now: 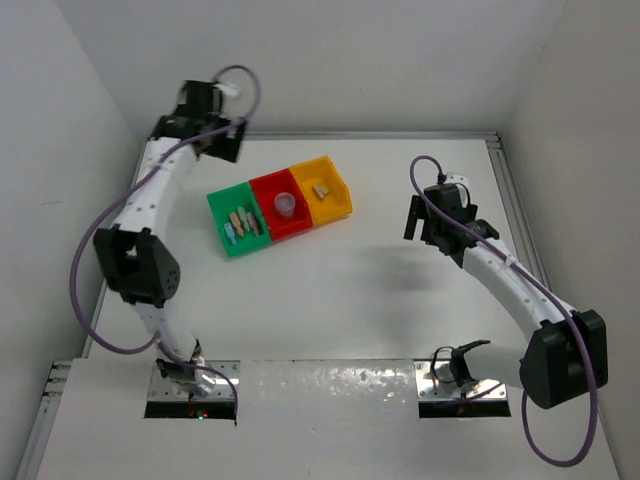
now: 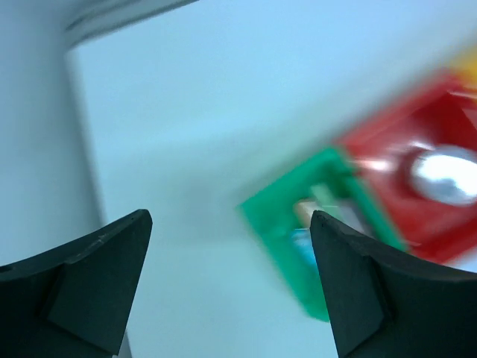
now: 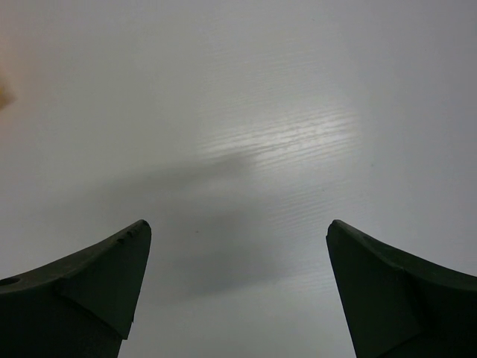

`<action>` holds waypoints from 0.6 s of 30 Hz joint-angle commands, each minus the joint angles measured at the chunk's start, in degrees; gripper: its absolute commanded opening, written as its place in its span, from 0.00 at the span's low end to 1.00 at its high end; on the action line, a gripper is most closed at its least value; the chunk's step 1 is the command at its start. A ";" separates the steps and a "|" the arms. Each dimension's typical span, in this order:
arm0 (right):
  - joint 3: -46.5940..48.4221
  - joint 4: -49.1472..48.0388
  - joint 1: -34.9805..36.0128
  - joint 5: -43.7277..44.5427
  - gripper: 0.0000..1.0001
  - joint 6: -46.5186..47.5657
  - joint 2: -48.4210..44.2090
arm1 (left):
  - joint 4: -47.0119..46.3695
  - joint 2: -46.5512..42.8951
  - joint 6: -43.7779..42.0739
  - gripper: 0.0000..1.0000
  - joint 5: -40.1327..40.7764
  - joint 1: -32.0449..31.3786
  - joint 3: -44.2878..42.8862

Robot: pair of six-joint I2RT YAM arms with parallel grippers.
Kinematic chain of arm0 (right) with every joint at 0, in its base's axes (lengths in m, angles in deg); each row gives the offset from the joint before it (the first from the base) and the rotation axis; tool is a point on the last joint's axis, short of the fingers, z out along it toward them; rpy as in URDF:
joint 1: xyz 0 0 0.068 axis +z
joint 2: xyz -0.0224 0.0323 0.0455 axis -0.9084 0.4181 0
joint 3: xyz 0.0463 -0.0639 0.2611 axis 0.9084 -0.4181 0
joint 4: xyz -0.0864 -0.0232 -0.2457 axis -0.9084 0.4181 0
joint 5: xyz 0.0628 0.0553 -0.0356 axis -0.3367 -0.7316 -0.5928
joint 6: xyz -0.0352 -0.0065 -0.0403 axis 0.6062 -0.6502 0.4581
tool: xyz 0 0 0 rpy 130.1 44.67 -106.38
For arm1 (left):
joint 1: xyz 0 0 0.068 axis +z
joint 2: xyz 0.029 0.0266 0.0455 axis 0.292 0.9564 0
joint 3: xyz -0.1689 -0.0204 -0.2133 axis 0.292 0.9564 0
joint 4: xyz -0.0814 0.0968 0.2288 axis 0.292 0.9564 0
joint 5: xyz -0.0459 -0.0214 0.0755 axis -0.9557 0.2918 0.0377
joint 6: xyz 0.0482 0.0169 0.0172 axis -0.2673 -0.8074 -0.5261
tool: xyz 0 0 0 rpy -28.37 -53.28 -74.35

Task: Sort the stationery into containers
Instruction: Reset both arms

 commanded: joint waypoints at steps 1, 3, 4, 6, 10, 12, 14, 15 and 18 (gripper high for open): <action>1.42 1.51 -3.31 -1.05 0.99 1.59 0.03 | -7.24 -7.72 10.45 0.86 5.57 9.84 9.38; 0.45 1.42 -6.21 -0.52 0.99 1.51 -0.23 | -8.83 -11.24 12.12 0.86 8.21 15.00 16.76; 0.27 1.51 -7.09 -0.26 0.99 1.50 -0.40 | -9.27 -12.29 12.48 0.86 8.75 16.34 18.88; -0.25 1.86 -9.73 0.44 0.99 0.80 -0.75 | -11.37 -15.46 12.74 0.86 9.45 20.19 25.73; -1.05 2.47 -11.93 4.48 0.99 -1.48 -0.76 | -13.84 -19.68 12.31 0.86 9.81 23.90 35.31; -0.96 3.09 -11.94 5.37 0.99 -1.66 -0.58 | -14.02 -20.47 12.48 0.86 9.28 24.43 38.13; -1.13 3.27 -12.02 5.02 0.99 -2.01 -0.58 | -14.19 -20.92 13.01 0.86 8.84 25.23 39.54; -1.22 3.00 -12.02 4.93 0.99 -2.01 -0.67 | -14.28 -21.09 12.92 0.86 8.58 25.49 40.77; -1.66 2.56 -11.94 4.49 0.99 -2.10 -0.58 | -14.63 -21.53 12.75 0.86 8.23 26.19 42.36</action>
